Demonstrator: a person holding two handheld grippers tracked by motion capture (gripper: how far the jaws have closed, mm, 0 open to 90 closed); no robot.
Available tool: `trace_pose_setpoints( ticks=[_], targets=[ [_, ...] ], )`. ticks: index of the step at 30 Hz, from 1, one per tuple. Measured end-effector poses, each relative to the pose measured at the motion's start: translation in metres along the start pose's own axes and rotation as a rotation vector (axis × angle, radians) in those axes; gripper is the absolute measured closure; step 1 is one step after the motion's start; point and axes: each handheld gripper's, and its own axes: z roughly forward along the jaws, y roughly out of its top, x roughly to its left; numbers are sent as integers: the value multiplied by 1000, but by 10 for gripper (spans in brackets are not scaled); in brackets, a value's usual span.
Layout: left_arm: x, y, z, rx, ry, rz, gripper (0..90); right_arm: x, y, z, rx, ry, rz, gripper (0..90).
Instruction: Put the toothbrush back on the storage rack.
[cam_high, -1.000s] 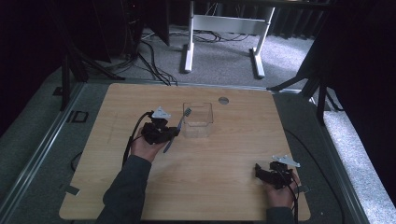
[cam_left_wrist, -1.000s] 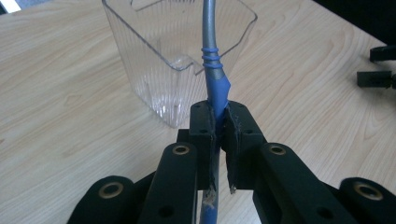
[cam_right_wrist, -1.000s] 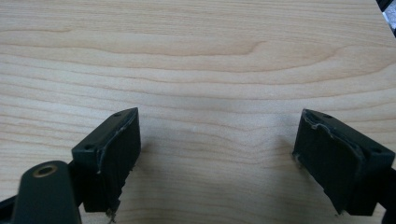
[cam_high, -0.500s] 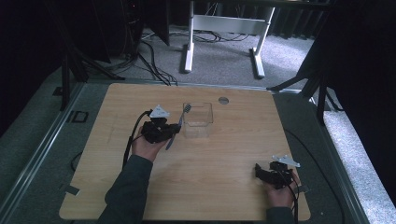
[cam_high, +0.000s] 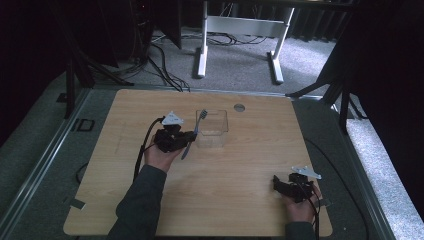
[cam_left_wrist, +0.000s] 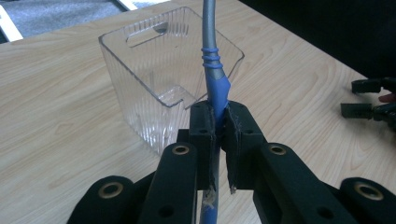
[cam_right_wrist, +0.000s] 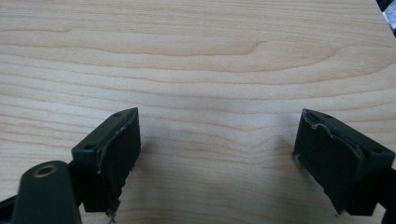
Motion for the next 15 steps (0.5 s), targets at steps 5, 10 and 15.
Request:
trace_pose_setpoints(
  ticks=[5,10,15],
  targets=[
    [2,1,1,-21,-3,-13,820,0,0,0,0,0,0,144],
    [5,3,0,-48,-9,-40,820,0,0,0,0,1,-1,144],
    [6,5,-1,-65,-9,-52,820,0,0,0,1,1,-1,144]
  ],
)
